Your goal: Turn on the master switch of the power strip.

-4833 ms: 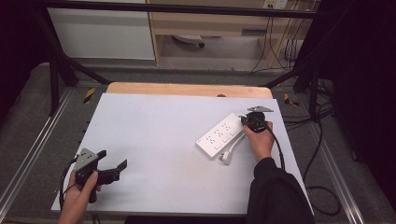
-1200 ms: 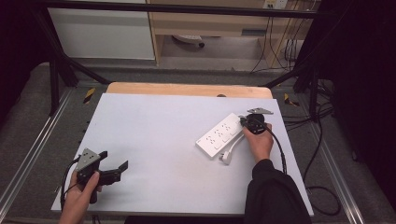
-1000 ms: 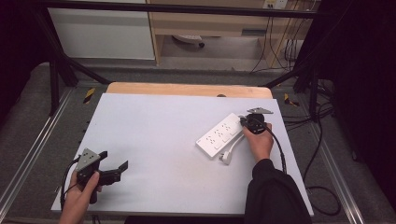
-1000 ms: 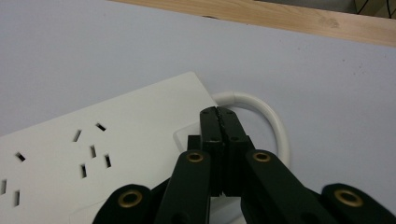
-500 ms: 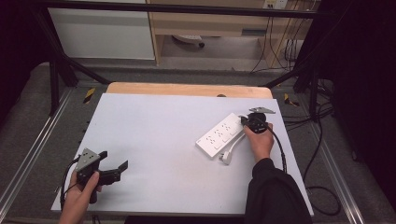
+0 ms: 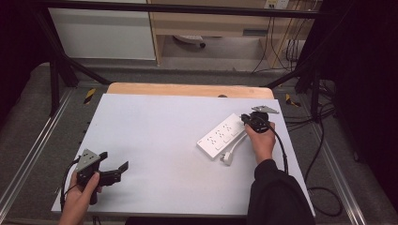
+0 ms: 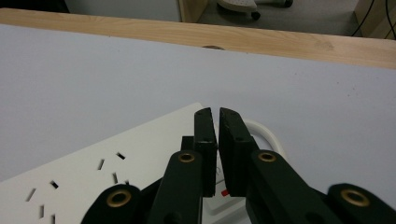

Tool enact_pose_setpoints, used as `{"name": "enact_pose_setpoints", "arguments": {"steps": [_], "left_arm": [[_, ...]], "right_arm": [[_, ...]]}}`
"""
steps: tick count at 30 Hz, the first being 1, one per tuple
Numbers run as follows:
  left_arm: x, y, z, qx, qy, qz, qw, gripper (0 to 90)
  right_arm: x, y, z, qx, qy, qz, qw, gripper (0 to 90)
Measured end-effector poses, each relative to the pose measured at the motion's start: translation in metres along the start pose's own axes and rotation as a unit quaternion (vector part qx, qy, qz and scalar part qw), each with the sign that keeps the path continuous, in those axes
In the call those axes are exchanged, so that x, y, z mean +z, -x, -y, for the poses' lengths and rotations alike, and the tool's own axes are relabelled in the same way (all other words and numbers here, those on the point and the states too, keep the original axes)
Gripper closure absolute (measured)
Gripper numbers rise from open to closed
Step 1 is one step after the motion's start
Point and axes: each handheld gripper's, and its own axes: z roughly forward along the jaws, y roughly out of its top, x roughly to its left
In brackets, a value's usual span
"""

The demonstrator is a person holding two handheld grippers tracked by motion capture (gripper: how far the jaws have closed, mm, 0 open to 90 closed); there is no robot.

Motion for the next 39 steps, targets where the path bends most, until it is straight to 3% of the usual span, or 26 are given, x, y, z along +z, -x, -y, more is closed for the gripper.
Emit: {"name": "enact_pose_setpoints", "arguments": {"steps": [14,16,25,30,36,39], "left_arm": [[0.000,0.000,0.000,-0.001,-0.001,-0.001,1.0000,7.7],[-0.001,0.000,0.000,0.000,-0.001,-0.001,1.0000,7.7],[-0.001,0.000,0.000,-0.002,0.000,-0.002,1.0000,7.7],[-0.001,-0.001,0.001,0.000,-0.001,-0.003,1.0000,7.7],[-0.001,-0.001,0.001,0.000,-0.002,-0.006,1.0000,7.7],[-0.001,-0.001,0.001,-0.001,-0.002,-0.006,1.0000,7.7]], "right_arm": [[-0.012,0.000,-0.006,0.003,0.006,-0.004,1.0000,68.5],[-0.016,0.000,-0.008,0.014,0.003,-0.005,0.9999,66.3],[-0.027,0.002,-0.012,0.055,-0.015,-0.022,0.9981,32.2],[-0.036,-0.001,-0.016,0.055,-0.021,-0.030,0.9978,14.9],[-0.050,-0.004,-0.021,0.059,-0.018,-0.050,0.9969,6.8],[-0.058,-0.006,-0.022,0.049,-0.018,-0.049,0.9974,6.0]]}}
